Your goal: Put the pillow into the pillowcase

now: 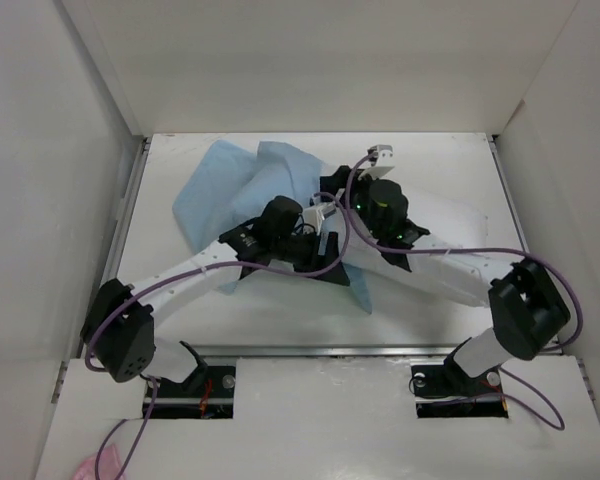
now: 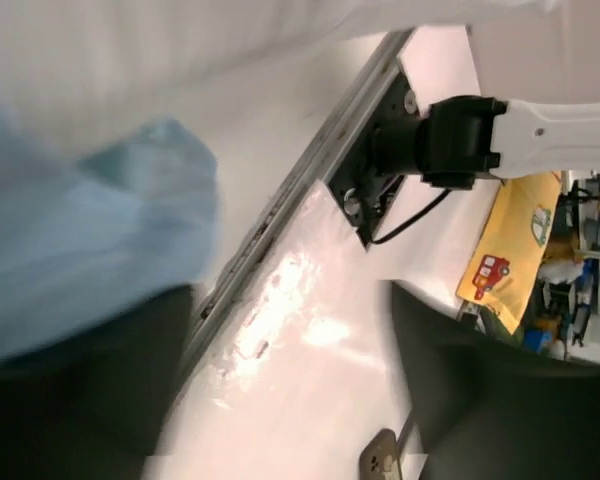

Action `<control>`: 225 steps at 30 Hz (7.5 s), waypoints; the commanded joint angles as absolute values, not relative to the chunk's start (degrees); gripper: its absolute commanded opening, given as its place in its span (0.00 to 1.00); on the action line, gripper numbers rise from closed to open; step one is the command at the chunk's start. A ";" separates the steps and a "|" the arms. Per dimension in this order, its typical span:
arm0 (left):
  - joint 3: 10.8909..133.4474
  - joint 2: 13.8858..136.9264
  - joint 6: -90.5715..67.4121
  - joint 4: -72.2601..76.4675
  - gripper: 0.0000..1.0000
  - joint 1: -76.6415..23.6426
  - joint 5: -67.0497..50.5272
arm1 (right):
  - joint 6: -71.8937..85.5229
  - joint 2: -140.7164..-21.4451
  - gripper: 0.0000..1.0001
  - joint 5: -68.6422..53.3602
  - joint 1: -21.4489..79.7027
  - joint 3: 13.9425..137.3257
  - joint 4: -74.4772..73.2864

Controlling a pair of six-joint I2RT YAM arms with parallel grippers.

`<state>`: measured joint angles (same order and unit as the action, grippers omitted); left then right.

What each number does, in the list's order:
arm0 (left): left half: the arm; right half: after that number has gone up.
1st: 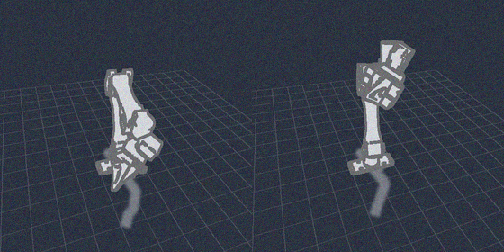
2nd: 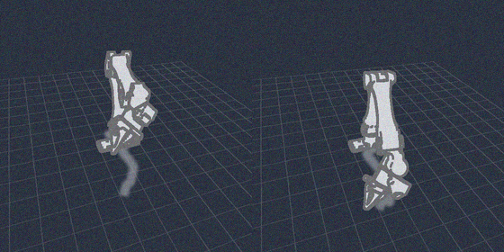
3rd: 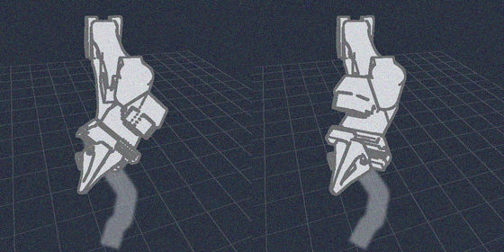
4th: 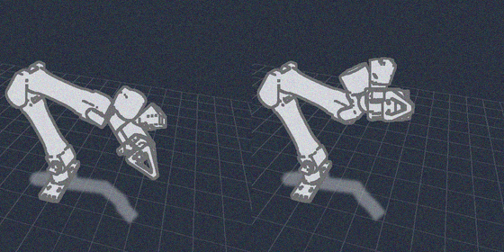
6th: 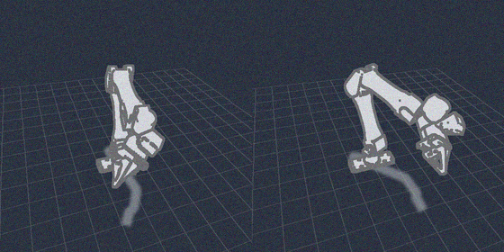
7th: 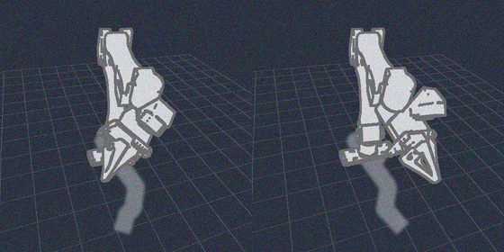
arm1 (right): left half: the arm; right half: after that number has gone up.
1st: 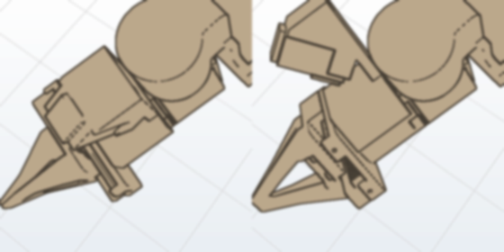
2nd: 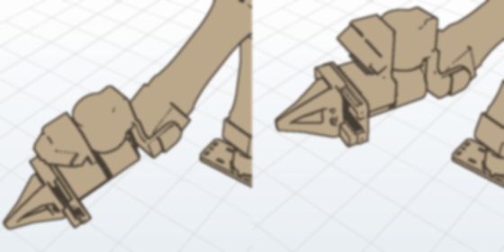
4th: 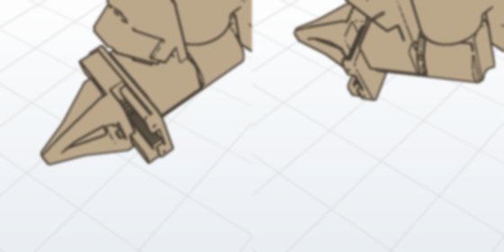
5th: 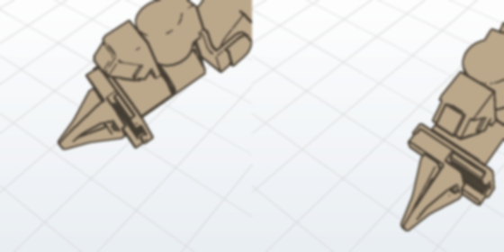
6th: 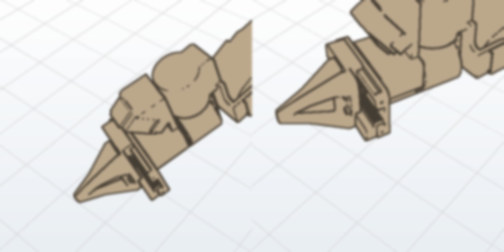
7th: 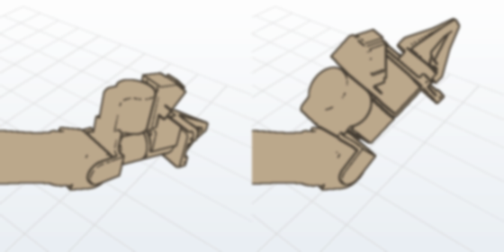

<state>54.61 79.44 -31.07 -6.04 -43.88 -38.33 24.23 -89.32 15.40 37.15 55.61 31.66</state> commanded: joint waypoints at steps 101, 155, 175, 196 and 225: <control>101.94 99.67 -14.68 -21.53 0.00 -52.93 -26.29 | 29.21 -87.65 0.72 -6.40 26.19 46.14 61.59; 115.06 102.84 -11.07 -25.40 0.00 -55.36 -35.41 | 18.45 -72.41 0.00 20.45 30.24 35.95 67.30; 81.03 103.09 -21.98 -6.60 0.00 -47.37 -39.71 | 28.65 -76.46 0.00 13.27 26.10 29.97 65.93; 114.16 105.47 -16.96 -20.30 1.00 -35.34 -25.49 | 24.79 -56.34 0.99 14.33 22.85 48.65 -1.95; 77.45 99.77 -27.07 -2.21 1.00 -23.82 -23.56 | 9.57 -63.26 0.99 10.50 39.89 67.65 -34.72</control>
<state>80.34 106.78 -26.09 -6.87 -25.02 -24.97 8.99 -59.53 2.00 38.02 62.89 -35.94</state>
